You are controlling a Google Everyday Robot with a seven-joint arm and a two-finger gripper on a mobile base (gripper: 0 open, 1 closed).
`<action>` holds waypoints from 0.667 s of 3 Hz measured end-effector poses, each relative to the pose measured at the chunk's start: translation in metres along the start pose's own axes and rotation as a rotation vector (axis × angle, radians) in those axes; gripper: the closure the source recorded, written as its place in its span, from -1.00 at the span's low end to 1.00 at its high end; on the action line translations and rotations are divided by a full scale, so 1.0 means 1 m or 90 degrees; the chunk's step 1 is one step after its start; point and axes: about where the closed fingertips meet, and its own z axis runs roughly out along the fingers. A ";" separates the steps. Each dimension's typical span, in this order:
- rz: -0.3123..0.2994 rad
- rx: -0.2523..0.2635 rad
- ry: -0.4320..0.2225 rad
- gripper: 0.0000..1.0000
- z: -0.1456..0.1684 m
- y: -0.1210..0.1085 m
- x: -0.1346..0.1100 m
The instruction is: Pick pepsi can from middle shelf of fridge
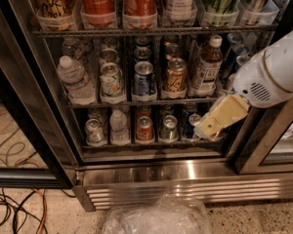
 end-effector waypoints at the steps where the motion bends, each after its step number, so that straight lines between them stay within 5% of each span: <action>1: 0.032 0.017 -0.016 -1.00 0.001 -0.006 -0.006; 2: 0.032 0.017 -0.016 -1.00 0.001 -0.006 -0.006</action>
Offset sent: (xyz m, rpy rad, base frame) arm 0.0079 0.0014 0.0027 0.0278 -0.0166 -0.0535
